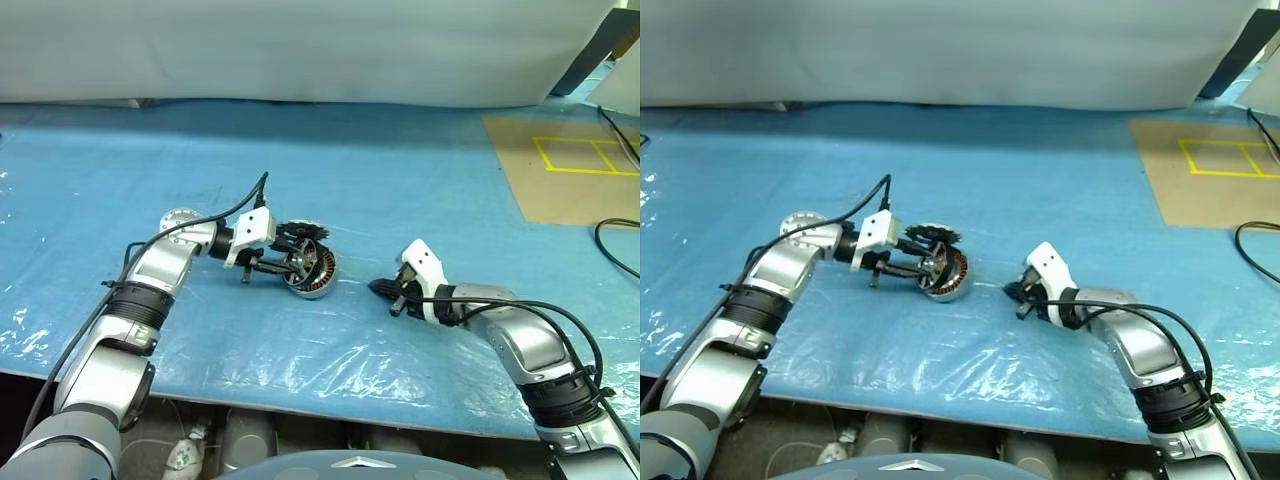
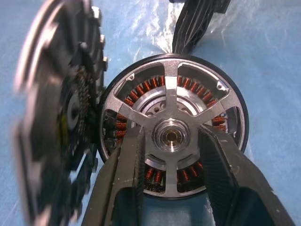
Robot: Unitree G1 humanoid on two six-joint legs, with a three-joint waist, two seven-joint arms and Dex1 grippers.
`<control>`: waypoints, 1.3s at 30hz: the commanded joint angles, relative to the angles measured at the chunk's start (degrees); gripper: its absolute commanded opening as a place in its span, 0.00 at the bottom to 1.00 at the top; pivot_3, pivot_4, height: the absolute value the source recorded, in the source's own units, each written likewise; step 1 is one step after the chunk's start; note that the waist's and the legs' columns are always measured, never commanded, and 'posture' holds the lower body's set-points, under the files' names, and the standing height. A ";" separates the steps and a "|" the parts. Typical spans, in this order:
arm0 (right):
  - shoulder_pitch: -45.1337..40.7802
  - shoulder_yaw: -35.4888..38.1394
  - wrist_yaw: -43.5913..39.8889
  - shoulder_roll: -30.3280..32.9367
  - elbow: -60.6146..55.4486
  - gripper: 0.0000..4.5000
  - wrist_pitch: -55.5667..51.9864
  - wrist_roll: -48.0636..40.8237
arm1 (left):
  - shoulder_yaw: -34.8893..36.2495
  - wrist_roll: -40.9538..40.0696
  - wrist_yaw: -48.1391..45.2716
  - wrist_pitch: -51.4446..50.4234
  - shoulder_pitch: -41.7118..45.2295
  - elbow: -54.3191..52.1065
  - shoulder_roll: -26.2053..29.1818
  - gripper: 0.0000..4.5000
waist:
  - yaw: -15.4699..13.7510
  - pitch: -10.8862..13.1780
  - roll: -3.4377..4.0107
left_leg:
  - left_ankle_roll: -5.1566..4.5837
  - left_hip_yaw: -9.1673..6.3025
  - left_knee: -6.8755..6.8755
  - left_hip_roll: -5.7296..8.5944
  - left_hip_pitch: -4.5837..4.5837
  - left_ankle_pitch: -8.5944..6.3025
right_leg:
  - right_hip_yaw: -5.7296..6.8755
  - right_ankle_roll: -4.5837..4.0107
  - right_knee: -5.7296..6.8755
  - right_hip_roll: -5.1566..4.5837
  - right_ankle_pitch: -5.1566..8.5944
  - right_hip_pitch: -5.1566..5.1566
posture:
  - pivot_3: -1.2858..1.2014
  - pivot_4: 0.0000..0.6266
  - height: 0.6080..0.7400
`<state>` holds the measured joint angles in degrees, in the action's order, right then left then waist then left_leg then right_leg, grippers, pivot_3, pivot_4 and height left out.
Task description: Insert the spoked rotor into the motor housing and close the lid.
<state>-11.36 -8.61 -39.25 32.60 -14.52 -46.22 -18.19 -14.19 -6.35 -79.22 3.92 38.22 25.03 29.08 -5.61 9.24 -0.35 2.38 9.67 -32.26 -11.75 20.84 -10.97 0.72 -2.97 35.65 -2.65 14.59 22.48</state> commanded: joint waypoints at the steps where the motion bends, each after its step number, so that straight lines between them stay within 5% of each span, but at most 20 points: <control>1: 0.32 0.12 0.75 -0.11 -1.60 0.00 -2.75 -0.66 | -0.15 0.36 0.76 -0.41 0.85 -0.11 -0.31 0.59 | 0.01 0.00 0.00 | 0.00 0.00 0.00 0.00 0.01 0.00 | 0.00 0.04 0.00 0.00 -0.02 0.01 | 0.52 0.24 1.00; 2: 0.29 0.23 0.79 -0.10 -1.85 0.00 -3.15 -0.86 | 0.12 -0.08 1.00 -2.17 1.01 -0.71 -0.40 0.65 | 0.02 0.00 0.00 | 0.00 0.00 0.01 0.00 0.04 0.00 | 0.00 0.07 0.00 0.00 -0.04 0.04 | 0.52 0.24 1.00; 12: 0.81 0.22 0.95 -0.28 -2.30 0.00 -3.81 -1.50 | 3.26 -5.96 0.35 -7.61 0.71 -6.70 -0.45 0.65 | 0.05 0.00 0.00 | 0.01 0.00 0.07 0.00 0.17 0.00 | 0.02 0.08 0.00 0.01 -0.05 0.17 | 0.52 0.24 1.00; 21: -3.20 3.17 -2.98 -1.23 -4.12 0.00 -2.11 -6.62 | 6.02 -12.89 0.88 -19.55 -10.87 -22.78 5.87 0.65 | 0.52 0.07 0.11 | 0.01 0.02 0.12 -0.02 0.29 0.00 | -0.02 0.07 0.01 0.08 -0.04 0.39 | 0.52 0.24 1.00; 39: -19.88 -6.94 -11.88 -10.86 17.98 0.00 8.89 -1.76 | 13.12 -15.83 17.70 -19.14 -31.75 -34.31 2.42 0.65 | 1.81 0.11 0.17 | 0.00 0.03 0.04 -0.04 0.34 0.00 | 0.01 0.04 0.06 0.09 -0.03 0.41 | 0.52 0.24 1.00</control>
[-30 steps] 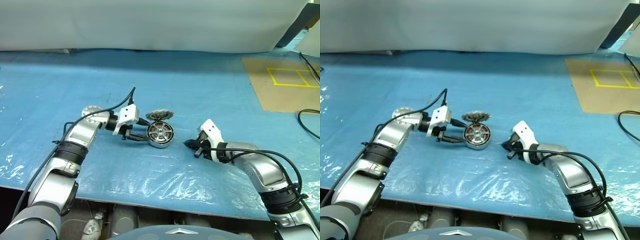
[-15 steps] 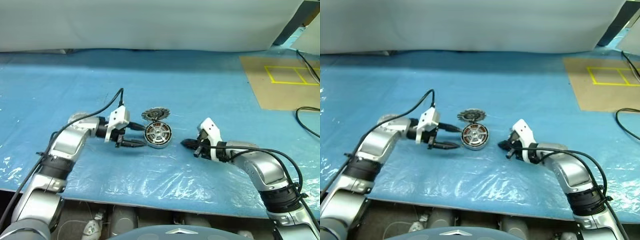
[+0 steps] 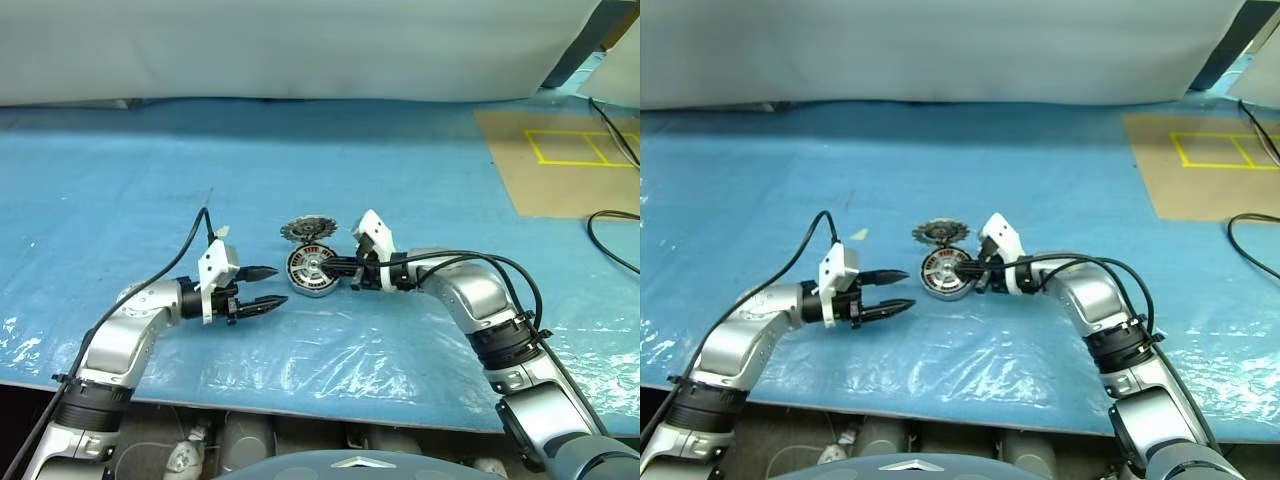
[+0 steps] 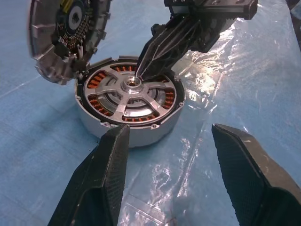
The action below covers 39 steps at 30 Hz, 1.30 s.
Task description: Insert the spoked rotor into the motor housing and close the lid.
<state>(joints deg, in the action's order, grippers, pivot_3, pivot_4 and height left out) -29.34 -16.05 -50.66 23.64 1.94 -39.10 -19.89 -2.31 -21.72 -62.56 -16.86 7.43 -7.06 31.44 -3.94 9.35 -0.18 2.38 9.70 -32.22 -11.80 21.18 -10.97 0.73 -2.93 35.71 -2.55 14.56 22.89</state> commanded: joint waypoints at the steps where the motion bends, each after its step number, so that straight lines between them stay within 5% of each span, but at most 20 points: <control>1: -2.44 0.73 -0.63 -2.43 2.12 0.00 2.01 -0.12 | 1.16 -0.54 1.33 1.70 -1.29 -2.42 0.12 0.65 | 0.30 0.00 0.00 | 0.00 0.01 -0.01 0.00 -0.03 0.00 | -0.03 -0.04 0.01 0.00 0.02 0.00 | 0.52 0.24 1.00; 13: -5.27 1.60 -2.11 -5.65 2.60 0.00 1.60 -1.15 | 0.64 -0.87 1.87 1.11 -0.09 -2.20 1.12 0.65 | 0.05 0.00 0.00 | -0.01 0.03 -0.02 0.00 -0.01 0.00 | -0.05 0.01 0.02 0.02 -0.01 0.01 | 0.52 0.24 1.00; 22: -2.19 -8.47 2.06 -4.21 17.48 0.00 10.54 13.94 | -0.31 -0.45 2.56 0.50 1.54 -2.09 1.07 0.65 | 0.19 -0.09 -0.02 | 0.00 0.05 -0.05 0.00 -0.23 0.00 | -0.08 -0.09 0.03 0.01 0.05 -0.19 | 0.52 0.24 1.00; 29: -3.71 0.61 -1.90 -5.59 11.32 0.00 5.76 4.69 | 3.08 -2.52 5.92 -1.05 6.50 1.35 -0.80 0.65 | -0.10 -0.11 -0.02 | -0.01 0.12 0.03 0.04 -0.98 -0.01 | -0.16 -0.15 -0.14 -0.09 0.23 -0.90 | 0.52 0.24 1.00; 39: -5.14 7.11 -6.71 -3.03 -3.91 0.00 -5.03 -6.73 | 8.48 -3.00 10.96 2.52 13.45 12.27 -4.41 0.65 | -0.14 -0.10 -0.04 | -0.19 0.11 -0.09 0.02 0.05 0.12 | -0.12 0.03 0.13 0.24 0.01 0.09 | 0.52 0.24 1.00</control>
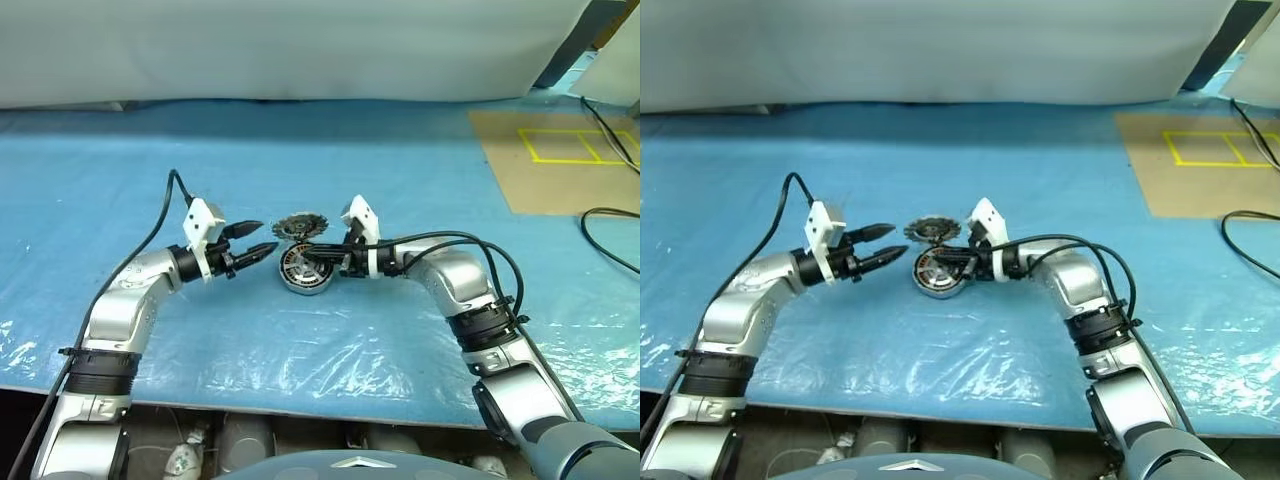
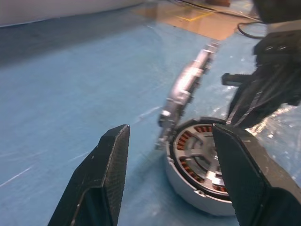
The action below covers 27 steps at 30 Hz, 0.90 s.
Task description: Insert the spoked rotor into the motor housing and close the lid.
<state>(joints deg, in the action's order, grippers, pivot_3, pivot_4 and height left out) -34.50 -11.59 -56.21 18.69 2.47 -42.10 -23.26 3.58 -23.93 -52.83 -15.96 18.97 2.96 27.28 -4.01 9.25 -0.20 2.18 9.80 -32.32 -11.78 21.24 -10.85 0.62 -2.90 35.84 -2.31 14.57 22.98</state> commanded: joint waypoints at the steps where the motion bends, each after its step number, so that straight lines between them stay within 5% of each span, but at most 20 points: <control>1: 1.09 2.71 -1.63 3.21 -5.62 0.00 -2.42 -3.54 | 3.35 -1.91 1.07 0.99 2.72 3.67 -0.73 0.65 | -0.17 0.00 -0.02 | 0.01 -0.02 -0.01 0.00 0.06 0.00 | 0.04 0.00 -0.04 0.00 0.00 0.00 | 0.52 0.24 1.00; 9: 6.26 6.01 -0.85 10.26 -9.20 0.00 -4.34 -4.45 | 4.63 -2.32 -1.18 1.18 13.10 19.05 -1.70 0.65 | -1.23 0.01 -0.05 | 0.17 -0.08 -0.07 0.01 0.11 -0.10 | 0.09 0.02 -0.08 -0.04 -0.01 -0.02 | 0.52 0.24 1.00; 12: 8.46 6.94 -0.86 12.44 -11.38 0.00 -5.02 -5.08 | 4.03 -1.38 -2.86 3.02 18.13 24.54 -2.46 0.52 | -1.55 0.02 -0.07 | 0.16 -0.08 -0.17 0.01 0.12 -0.10 | 0.09 0.03 -0.08 -0.05 -0.01 -0.03 | 0.52 0.24 1.00; 19: 14.07 8.52 2.06 14.28 -15.18 0.00 -5.39 -5.39 | 3.07 -1.15 -9.92 4.02 26.70 34.41 -5.15 0.01 | -1.61 0.03 -0.07 | 0.15 -0.10 -0.10 0.04 0.16 -0.09 | 0.11 0.04 -0.09 -0.06 -0.02 -0.03 | 0.52 0.24 1.00; 27: 22.24 7.41 3.54 17.36 -19.83 0.00 -4.94 -4.52 | -3.25 6.19 -17.03 11.31 32.64 46.03 -9.87 0.01 | -2.27 0.04 -0.09 | 0.16 -0.33 -0.14 0.10 0.30 -0.10 | 0.24 0.06 -0.16 -0.12 -0.03 -0.06 | 0.52 0.24 1.00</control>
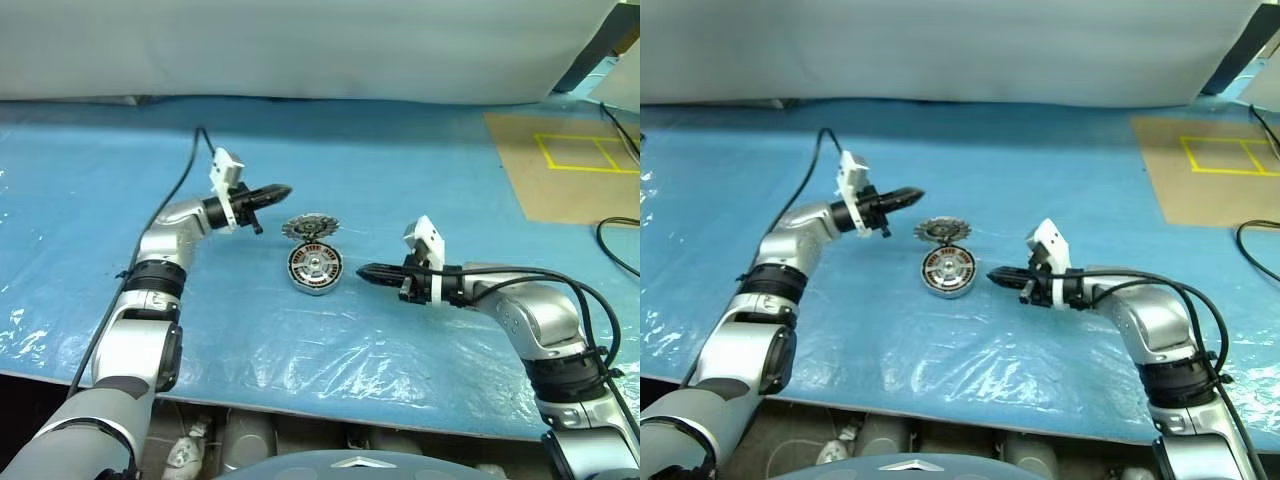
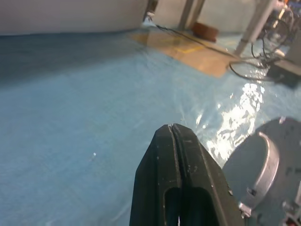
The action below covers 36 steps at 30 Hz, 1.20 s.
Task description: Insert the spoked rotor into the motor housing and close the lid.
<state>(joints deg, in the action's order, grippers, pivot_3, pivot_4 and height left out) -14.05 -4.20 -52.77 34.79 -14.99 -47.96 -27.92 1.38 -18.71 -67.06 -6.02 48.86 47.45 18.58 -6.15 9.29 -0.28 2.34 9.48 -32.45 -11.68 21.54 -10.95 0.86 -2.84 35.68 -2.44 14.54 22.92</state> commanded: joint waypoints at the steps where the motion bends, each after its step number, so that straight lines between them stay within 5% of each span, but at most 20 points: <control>1: 2.35 -0.14 0.37 1.66 -2.44 0.00 1.34 0.47 | -1.65 1.60 -3.80 2.12 3.30 2.37 -1.78 0.01 | -0.14 0.01 -0.02 | 0.00 -0.06 -0.02 0.01 0.05 0.00 | 0.06 0.02 0.00 -0.04 -0.01 0.00 | 0.52 0.24 1.00; 16: 1.31 2.54 2.49 0.81 -7.12 0.00 1.57 -4.01 | -2.90 5.77 -10.39 5.23 5.33 6.29 -3.85 0.01 | 0.08 0.02 -0.02 | 0.00 -0.90 -0.20 0.15 0.21 0.00 | 0.44 0.04 0.01 -0.14 -0.03 -0.14 | 0.52 0.24 1.00; 36: 0.98 2.74 4.55 1.84 -8.31 0.00 -0.67 -6.56 | -11.71 7.16 -20.32 -0.11 -5.42 -12.42 -1.97 0.01 | 0.22 0.03 0.00 | -0.01 -0.88 -0.17 0.03 0.18 0.00 | 0.52 0.03 -0.01 -0.29 -0.02 -0.20 | 0.52 0.24 1.00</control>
<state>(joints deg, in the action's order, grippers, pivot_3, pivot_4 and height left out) -12.57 -1.47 -48.30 36.38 -21.89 -48.86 -33.87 -9.57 -11.94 -87.07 -7.11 43.93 37.14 16.05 -5.93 9.31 -0.28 2.33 8.59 -32.62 -11.65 21.71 -10.95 1.38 -2.81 35.67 -2.72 14.52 22.71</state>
